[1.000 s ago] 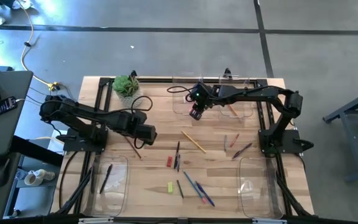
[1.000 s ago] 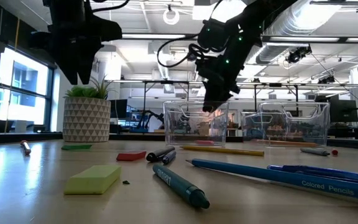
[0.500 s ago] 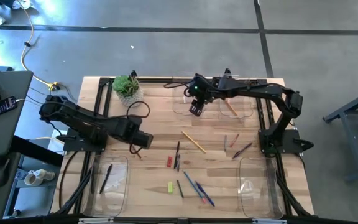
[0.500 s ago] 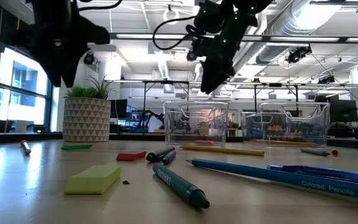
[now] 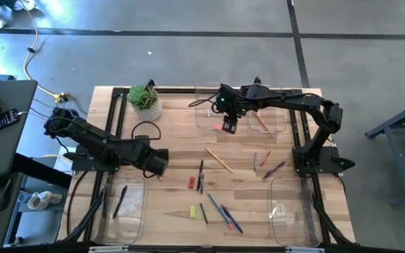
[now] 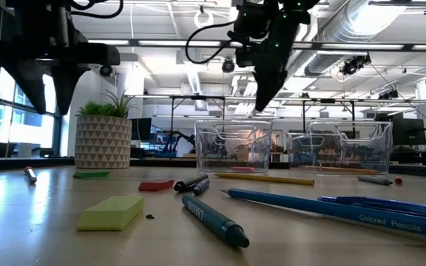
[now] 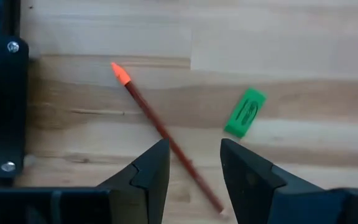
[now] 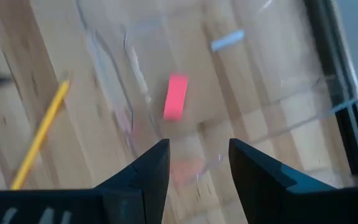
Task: Sort crayons/erasers/pens/pencils in bins
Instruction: Put the brown pencil into the top right transparent bin
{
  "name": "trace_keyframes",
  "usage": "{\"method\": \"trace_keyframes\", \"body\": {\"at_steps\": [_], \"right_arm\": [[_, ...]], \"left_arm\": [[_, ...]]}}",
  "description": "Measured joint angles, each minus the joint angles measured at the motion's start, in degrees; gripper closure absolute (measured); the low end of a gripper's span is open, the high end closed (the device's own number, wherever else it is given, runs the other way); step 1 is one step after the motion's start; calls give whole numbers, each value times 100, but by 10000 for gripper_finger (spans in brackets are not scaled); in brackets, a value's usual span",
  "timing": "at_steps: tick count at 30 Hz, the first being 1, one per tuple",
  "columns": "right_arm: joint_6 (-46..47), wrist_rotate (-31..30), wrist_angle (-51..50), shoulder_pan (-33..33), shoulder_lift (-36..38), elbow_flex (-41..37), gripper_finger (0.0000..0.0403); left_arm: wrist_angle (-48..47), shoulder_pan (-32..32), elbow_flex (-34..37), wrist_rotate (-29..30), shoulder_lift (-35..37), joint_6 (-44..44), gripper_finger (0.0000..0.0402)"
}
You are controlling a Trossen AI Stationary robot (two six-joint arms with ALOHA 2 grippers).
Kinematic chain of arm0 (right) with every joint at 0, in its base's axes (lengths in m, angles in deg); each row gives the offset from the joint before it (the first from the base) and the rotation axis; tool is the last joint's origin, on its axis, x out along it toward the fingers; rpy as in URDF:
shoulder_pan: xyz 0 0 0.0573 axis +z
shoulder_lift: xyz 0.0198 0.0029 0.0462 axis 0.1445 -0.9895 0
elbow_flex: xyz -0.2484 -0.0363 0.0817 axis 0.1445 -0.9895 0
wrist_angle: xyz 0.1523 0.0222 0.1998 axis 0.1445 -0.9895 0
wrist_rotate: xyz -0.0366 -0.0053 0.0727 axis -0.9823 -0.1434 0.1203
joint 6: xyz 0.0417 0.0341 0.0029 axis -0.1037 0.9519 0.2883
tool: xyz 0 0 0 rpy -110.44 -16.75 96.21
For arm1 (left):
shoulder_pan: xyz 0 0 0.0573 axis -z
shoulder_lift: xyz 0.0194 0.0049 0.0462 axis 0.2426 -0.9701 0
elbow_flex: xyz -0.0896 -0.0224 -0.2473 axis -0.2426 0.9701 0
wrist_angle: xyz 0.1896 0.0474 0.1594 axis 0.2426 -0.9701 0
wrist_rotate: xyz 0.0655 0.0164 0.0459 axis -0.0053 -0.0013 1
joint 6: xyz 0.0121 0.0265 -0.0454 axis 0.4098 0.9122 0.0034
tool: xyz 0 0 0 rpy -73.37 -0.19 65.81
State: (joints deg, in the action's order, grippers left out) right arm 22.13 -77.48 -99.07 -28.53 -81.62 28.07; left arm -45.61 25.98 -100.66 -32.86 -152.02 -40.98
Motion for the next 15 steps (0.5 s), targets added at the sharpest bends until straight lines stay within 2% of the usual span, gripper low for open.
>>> {"method": "trace_keyframes", "body": {"at_steps": [5, 9, 15], "right_arm": [[-369, 0, -462, 0, 0, 0, 245], [-764, -3, -547, -11, 0, 0, 245], [-1246, -9, -540, -83, 0, 0, 245]], "left_arm": [[-83, -203, 2, 186, -43, -645, 271], [-330, -478, 4, 103, -200, -996, 271], [-288, -1044, 32, -141, -336, -893, 271]]}}
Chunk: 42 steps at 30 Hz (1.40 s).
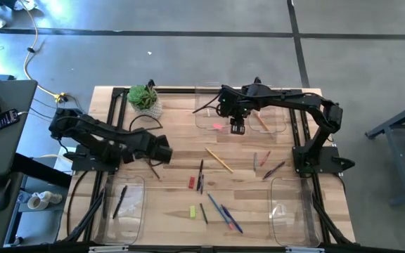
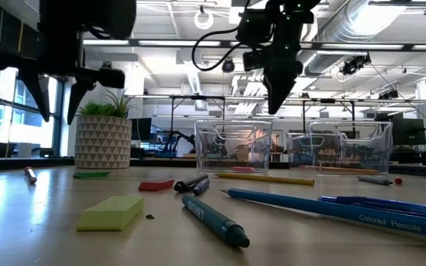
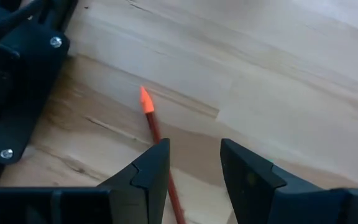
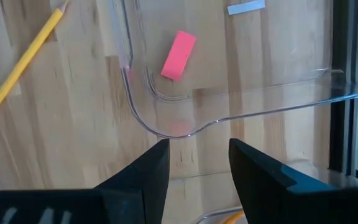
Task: Sort crayons/erasers/pens/pencils in bins
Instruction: Put the brown pencil into the top right transparent bin
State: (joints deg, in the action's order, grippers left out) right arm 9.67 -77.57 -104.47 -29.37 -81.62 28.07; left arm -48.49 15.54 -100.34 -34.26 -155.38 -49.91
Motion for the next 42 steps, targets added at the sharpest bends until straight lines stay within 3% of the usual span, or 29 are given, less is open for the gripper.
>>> {"method": "trace_keyframes", "body": {"at_steps": [5, 12, 16, 29, 42], "right_arm": [[-163, 0, -13, -85, 0, 0, 245], [-263, -3, -13, -253, 0, 0, 245], [-263, 16, -13, -306, 0, 0, 245], [-265, 131, 57, -332, 0, 0, 245], [-307, 131, 77, -332, 0, 0, 245]], "left_arm": [[124, -372, 432, -374, 100, 13, 271], [1413, -589, 1323, -733, 440, -169, 271], [1635, -641, 1627, -981, 455, -247, 271], [1259, -911, 1708, -820, 459, -279, 271], [1262, -1680, 1708, -672, 459, 579, 271]]}}
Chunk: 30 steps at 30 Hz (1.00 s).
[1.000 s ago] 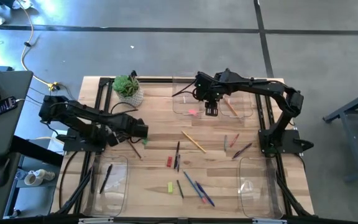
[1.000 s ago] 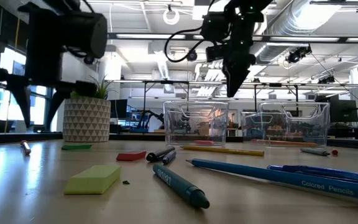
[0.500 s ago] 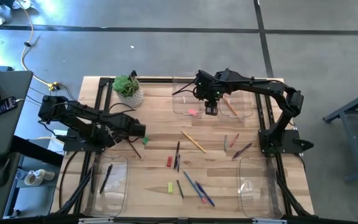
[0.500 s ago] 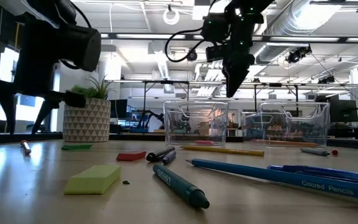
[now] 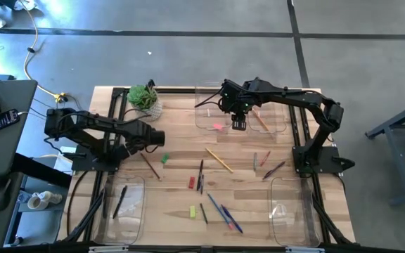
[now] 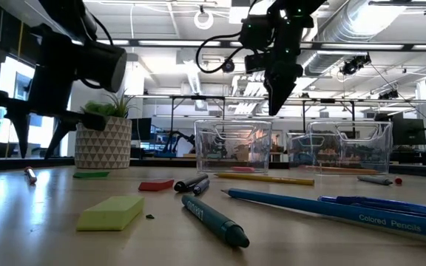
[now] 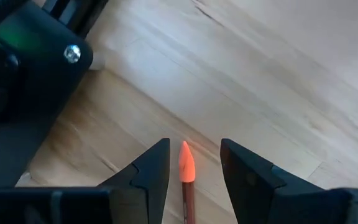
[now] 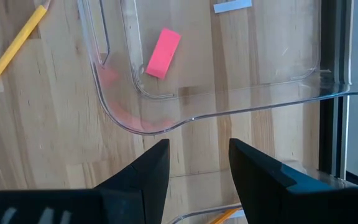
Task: Sort crayons/erasers/pens/pencils in bins
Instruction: Put the brown pencil into the top right transparent bin
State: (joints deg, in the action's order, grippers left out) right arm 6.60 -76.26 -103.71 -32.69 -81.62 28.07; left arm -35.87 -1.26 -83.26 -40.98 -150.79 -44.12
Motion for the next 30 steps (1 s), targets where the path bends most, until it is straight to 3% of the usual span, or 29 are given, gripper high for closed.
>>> {"method": "trace_keyframes", "body": {"at_steps": [9, 19, 30], "right_arm": [[-1, 0, 0, 0, 0, 0, 245], [-88, -2, 1, 0, 0, 0, 245], [-109, -9, -92, -120, 142, -2, 245]], "left_arm": [[1004, 7, 566, -315, 16, 20, 271], [986, 43, 629, -358, 17, -84, 274], [1145, 36, 638, -232, 12, -103, 380]]}}
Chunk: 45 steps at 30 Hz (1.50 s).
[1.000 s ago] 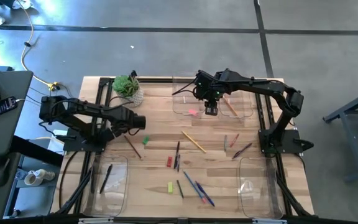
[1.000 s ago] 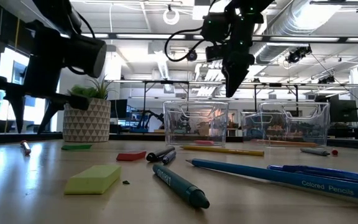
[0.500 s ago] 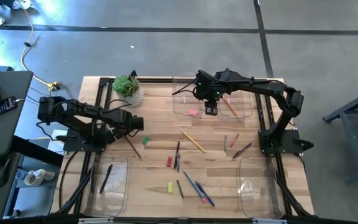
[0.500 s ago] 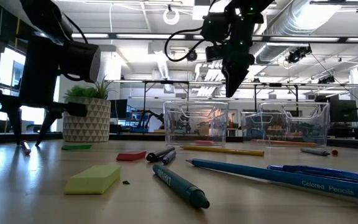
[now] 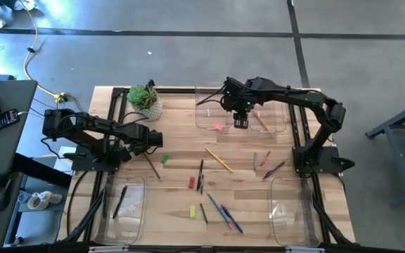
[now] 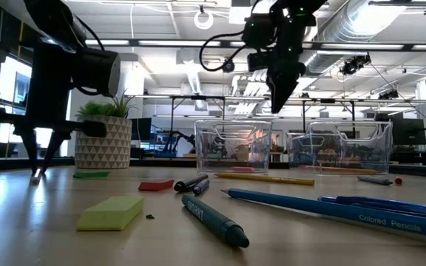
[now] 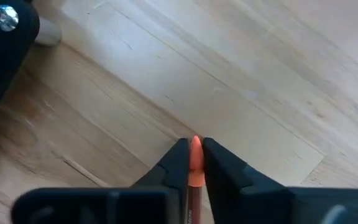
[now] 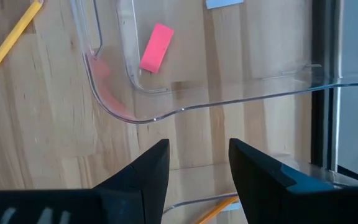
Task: Sort crayons/erasers/pens/pencils in bins
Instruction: Put the brown pencil into the top right transparent bin
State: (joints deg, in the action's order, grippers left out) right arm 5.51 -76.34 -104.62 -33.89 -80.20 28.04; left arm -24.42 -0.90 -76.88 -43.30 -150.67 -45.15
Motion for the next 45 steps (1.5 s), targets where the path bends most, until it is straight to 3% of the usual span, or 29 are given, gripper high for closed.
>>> {"method": "trace_keyframes", "body": {"at_steps": [16, 27, 35, 45], "right_arm": [[-85, 28, 3, -118, 539, -2, 245], [-87, 40, -35, -118, 796, -2, 245], [-88, 362, -41, -103, 804, -2, 245], [875, 1001, 142, -13, 804, -2, 245]], "left_arm": [[47, 178, -139, -34, 96, 283, 395], [45, 195, -161, 54, 1206, 790, 396], [539, 193, -166, 872, 2073, 1455, 396], [2322, 187, -174, 1866, 2425, 3442, 397]]}}
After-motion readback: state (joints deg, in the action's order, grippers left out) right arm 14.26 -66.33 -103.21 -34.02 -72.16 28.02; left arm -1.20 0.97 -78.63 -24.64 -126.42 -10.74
